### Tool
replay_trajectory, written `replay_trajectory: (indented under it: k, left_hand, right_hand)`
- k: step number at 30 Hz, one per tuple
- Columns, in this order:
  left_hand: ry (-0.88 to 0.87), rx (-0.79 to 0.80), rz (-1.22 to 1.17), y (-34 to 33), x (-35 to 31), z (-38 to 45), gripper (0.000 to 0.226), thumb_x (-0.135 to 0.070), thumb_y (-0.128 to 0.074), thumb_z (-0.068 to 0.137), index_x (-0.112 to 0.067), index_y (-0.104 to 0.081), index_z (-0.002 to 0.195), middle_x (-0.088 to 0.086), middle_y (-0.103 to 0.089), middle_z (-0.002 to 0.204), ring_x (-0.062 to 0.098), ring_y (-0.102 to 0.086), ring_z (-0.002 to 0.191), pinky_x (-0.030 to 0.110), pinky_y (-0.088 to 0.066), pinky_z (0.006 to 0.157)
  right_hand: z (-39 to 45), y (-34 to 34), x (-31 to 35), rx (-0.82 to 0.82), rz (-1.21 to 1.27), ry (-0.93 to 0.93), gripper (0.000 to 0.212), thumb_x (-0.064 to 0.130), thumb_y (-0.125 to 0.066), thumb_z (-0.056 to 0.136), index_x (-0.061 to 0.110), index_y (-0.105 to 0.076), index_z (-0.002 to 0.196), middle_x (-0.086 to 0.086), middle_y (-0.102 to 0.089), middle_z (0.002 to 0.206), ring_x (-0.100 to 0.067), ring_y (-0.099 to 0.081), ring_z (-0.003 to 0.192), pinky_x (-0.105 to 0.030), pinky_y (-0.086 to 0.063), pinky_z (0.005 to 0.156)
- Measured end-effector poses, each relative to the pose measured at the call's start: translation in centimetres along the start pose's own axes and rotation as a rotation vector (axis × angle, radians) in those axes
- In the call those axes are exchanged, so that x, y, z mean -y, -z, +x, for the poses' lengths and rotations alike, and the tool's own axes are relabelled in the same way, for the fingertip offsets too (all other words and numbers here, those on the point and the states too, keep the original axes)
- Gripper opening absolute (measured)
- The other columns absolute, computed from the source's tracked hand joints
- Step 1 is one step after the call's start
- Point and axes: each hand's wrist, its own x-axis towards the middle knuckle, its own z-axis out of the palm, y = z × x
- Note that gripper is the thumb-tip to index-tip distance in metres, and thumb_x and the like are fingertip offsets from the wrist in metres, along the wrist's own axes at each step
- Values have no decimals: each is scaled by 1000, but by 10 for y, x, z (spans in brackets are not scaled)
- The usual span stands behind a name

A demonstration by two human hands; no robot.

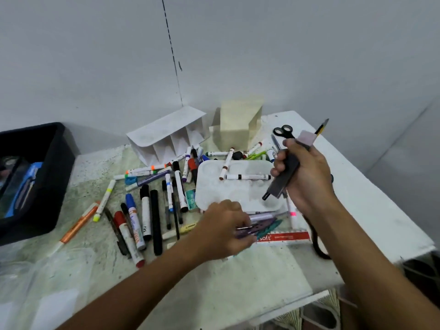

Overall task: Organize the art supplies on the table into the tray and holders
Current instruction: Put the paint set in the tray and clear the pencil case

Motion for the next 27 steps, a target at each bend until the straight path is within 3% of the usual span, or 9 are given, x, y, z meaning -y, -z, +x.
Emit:
replay_trajectory:
  k: [4, 10, 15, 19, 21, 23, 27]
  left_hand:
    - [55, 48, 107, -8, -11, 9, 31, -43, -64, 85, -16, -71, 99, 3, -63, 89, 19, -54, 82, 29, -32, 66]
    - [193, 93, 42, -5, -15, 18, 15, -35, -73, 82, -20, -74, 86, -4, -64, 82, 12, -54, 72, 28, -45, 64]
    - [314, -58, -314, 6, -19, 26, 6, -23, -73, 84, -18, -76, 85, -12, -65, 72, 3, -57, 67, 17, -44, 59]
    - [221, -104, -511, 20, -33, 34, 6, -10, -74, 82, -12, -74, 77, -9, -67, 65, -1, -57, 57, 8, -40, 57]
    - [187, -96, -520, 18, -40, 37, 1, -8, -76, 80, -8, -76, 79, -5, -69, 67, -1, -58, 57, 8, -40, 58]
    - [191, -119, -530, 14, -44, 37, 3, -8, -76, 79, -8, -76, 82, -4, -69, 69, 0, -58, 58, 9, -42, 59]
    - [211, -132, -454, 6, -35, 30, 15, -7, -71, 82, -16, -65, 71, -3, -61, 62, 5, -51, 55, 16, -42, 51]
  right_hand:
    - [-16, 20, -3, -15, -23, -13, 7, 8, -49, 97, 8, -53, 91, -7, -49, 63, -17, -39, 51, -28, -35, 50]
    - [-34, 40, -13, -24, -45, -43, 4, 10, -51, 97, 7, -54, 96, -8, -47, 65, -17, -38, 54, -29, -35, 52]
    - [-43, 47, -17, -83, -66, -60, 3, 12, -57, 94, 9, -58, 96, -6, -48, 67, -17, -42, 58, -30, -38, 57]
    - [-52, 37, -28, -1, -148, -158, 23, 27, -68, 79, 12, -60, 95, -2, -55, 70, -12, -55, 60, -27, -48, 56]
    - [-55, 31, -35, 10, -106, -171, 18, 21, -66, 85, 10, -59, 96, 0, -58, 67, -13, -60, 62, -27, -53, 58]
    - [-54, 31, -37, -67, -126, -145, 9, 18, -63, 91, 11, -58, 93, -1, -53, 66, -15, -56, 64, -29, -51, 63]
    - [-45, 48, -24, -280, -62, -58, 10, 15, -58, 95, 9, -57, 87, 1, -49, 58, -16, -51, 57, -32, -49, 63]
